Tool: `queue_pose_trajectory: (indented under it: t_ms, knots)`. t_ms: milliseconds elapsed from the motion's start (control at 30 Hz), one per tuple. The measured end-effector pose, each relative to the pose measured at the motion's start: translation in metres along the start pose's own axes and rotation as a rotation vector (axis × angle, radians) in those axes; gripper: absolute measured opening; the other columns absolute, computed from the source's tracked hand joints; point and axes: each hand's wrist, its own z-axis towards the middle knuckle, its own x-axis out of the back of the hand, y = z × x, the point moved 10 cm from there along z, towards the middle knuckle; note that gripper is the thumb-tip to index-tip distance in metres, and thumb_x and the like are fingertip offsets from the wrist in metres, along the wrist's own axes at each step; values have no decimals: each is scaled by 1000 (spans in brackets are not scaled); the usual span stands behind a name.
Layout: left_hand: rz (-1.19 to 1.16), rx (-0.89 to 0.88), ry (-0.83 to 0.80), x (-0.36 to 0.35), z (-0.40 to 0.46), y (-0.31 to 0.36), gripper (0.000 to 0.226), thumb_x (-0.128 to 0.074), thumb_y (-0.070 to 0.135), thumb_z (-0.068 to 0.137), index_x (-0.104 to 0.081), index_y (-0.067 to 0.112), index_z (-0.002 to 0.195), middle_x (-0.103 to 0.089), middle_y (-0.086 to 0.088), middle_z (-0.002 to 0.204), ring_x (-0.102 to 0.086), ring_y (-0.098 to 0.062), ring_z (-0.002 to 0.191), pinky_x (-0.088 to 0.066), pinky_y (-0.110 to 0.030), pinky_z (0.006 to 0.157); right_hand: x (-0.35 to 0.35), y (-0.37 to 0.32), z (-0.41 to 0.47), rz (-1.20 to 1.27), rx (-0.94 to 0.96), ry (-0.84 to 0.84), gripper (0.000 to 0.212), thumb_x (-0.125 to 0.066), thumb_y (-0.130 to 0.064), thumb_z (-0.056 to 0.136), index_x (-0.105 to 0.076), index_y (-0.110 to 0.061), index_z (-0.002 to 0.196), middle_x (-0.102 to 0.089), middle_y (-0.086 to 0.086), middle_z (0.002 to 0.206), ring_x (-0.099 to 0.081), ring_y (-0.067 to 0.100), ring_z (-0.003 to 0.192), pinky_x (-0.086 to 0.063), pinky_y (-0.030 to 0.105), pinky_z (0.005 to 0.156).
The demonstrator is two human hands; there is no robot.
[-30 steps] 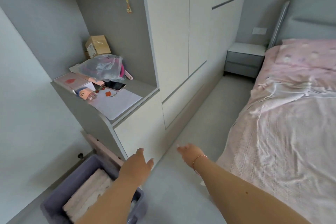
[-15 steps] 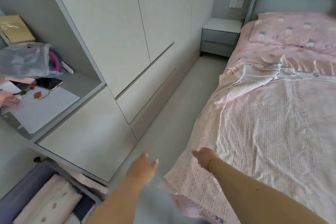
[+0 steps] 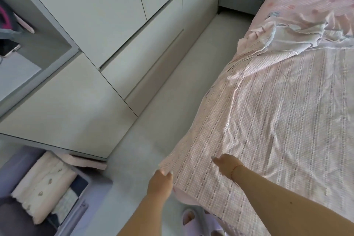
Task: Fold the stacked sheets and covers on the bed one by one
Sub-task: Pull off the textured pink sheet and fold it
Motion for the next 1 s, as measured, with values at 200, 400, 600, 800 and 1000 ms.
queue_pose_trajectory:
  t_ms: [200, 400, 600, 800, 1000]
  knots:
    - [-280, 134, -49, -29, 53, -20, 35, -48, 22, 98, -55, 0, 124, -60, -18, 121, -59, -31, 105, -50, -34, 90, -20, -11, 32, 96, 53, 29, 48, -34, -48, 99, -59, -8, 90, -68, 7, 90, -63, 23, 87, -47, 33, 88]
    - [-523, 234, -127, -65, 100, -45, 27, -43, 21, 99, -60, 4, 113, -63, -15, 118, -59, -33, 111, -47, -48, 102, -36, -4, 45, 258, 98, 94, 42, -45, -46, 94, -48, -16, 65, -53, 4, 65, -49, 19, 61, -47, 33, 67]
    - [-757, 262, -91, -59, 130, -46, 17, -48, 11, 97, -64, 6, 93, -63, -14, 109, -61, -29, 98, -50, -37, 92, -34, 3, 49, 379, 100, 141, 30, -52, -39, 94, -53, -16, 74, -64, 0, 71, -58, 15, 64, -50, 27, 65]
    - [-797, 206, -9, -29, 136, -30, 39, -58, -14, 85, -55, -9, 124, -62, -25, 112, -60, -30, 87, -52, -35, 86, -33, 2, 41, 341, 98, 133, 32, -50, -41, 95, -52, -15, 75, -64, 0, 72, -58, 16, 67, -53, 32, 71]
    - [-495, 324, -30, -38, 138, -47, 34, -72, 14, 80, -63, -5, 107, -68, -17, 101, -66, -30, 90, -56, -38, 85, -33, 1, 30, 334, 100, 94, 32, -49, -39, 96, -49, -13, 77, -61, 5, 73, -56, 15, 63, -48, 28, 65]
